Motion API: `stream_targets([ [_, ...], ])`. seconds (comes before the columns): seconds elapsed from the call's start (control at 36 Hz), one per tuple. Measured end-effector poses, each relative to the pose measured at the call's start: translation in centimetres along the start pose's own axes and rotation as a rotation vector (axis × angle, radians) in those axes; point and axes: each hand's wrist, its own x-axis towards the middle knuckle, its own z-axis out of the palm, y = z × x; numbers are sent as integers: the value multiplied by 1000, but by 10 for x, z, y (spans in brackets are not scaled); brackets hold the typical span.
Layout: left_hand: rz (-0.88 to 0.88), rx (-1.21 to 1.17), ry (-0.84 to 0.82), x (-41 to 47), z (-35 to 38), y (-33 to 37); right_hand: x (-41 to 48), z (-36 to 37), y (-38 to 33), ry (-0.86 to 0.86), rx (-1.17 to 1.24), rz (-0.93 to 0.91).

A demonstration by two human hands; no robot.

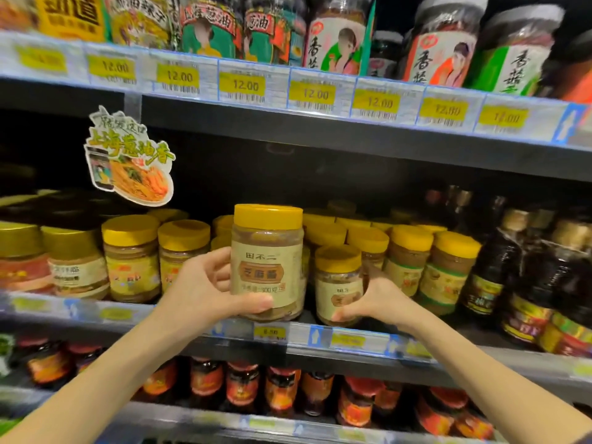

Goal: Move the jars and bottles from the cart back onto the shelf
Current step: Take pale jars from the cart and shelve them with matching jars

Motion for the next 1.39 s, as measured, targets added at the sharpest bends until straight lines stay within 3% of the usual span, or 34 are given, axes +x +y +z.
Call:
stream_targets([
  [0.53,-54,-1,-1,-4,1,-2,10,17,3,39,-168,16],
  [0.81,-84,-32,-29,0,24,-5,-4,-14,-19,-131,-205,2],
  [0.92,-91,-55,-48,4,42,-5,-21,-55,-42,29,-81,-43],
  [1.03,-93,-57,-59,10,68,-3,-42,-84,-74,-27,200,-118],
  [1.11,-106,-67,-75,15,89,-2,-49,-87,-90,-100,33,-124],
  [1.22,-117,-57,-109,19,114,-2,-51,-90,-97,-63,-300,-126],
  [1.39,-88,-44,-118,21,137,1,-55,-106,-98,-70,-455,-179],
])
